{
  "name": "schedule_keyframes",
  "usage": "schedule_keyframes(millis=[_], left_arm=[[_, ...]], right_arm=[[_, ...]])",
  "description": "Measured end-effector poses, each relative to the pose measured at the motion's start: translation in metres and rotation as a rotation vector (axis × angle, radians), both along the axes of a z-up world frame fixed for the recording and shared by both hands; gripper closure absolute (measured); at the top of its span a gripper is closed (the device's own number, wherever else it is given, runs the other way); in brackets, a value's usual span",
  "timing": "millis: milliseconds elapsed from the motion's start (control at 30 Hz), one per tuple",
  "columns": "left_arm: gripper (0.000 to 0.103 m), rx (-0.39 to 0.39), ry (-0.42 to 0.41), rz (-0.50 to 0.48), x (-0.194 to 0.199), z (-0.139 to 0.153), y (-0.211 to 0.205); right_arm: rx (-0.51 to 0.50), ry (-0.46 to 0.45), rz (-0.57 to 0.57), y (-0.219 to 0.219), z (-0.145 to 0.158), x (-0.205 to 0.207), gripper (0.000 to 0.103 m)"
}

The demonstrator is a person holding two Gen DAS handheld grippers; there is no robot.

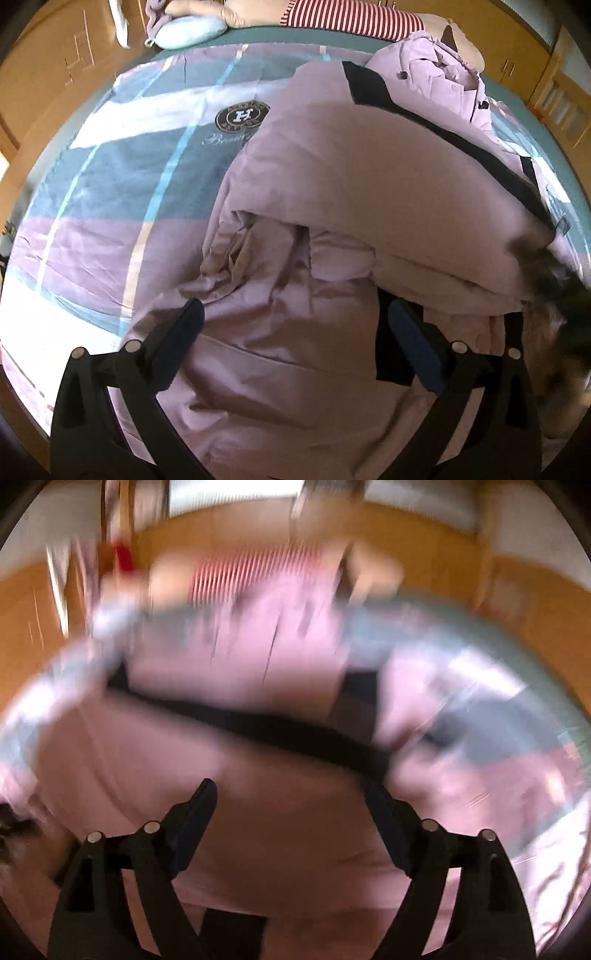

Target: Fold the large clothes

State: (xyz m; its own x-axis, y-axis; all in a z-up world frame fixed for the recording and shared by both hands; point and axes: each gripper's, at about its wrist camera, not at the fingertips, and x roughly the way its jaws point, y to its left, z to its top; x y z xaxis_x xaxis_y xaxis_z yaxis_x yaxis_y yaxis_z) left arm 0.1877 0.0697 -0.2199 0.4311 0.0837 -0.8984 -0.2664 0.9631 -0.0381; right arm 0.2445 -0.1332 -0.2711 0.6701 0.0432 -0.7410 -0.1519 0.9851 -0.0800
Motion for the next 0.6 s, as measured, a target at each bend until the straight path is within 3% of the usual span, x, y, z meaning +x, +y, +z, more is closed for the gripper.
schedule_keyframes(millis=[133,267,433,500,600], left_arm=[[0.002,0.016,-0.023,0.028,0.001,0.000,0.005],[0.002,0.094,-0.116,0.068,0.018,-0.003,0.004],[0.002,0.094,-0.078,0.044,0.034,-0.019,-0.009],[0.002,0.047,-0.004,0.014,0.041,-0.033,-0.005],[0.002,-0.107,0.041,0.040,0.046,-0.042,0.017]], right_arm=[[0.025,-0.024,0.000,-0.004,0.004,-0.003,0.013],[0.061,-0.022,0.010,-0.007,0.002,0.000,0.010],[0.047,-0.034,0.007,-0.007,0.003,-0.002,0.009],[0.047,-0.029,0.009,-0.006,0.002,-0.001,0.008],[0.048,-0.031,0.011,-0.007,0.001,-0.003,0.007]])
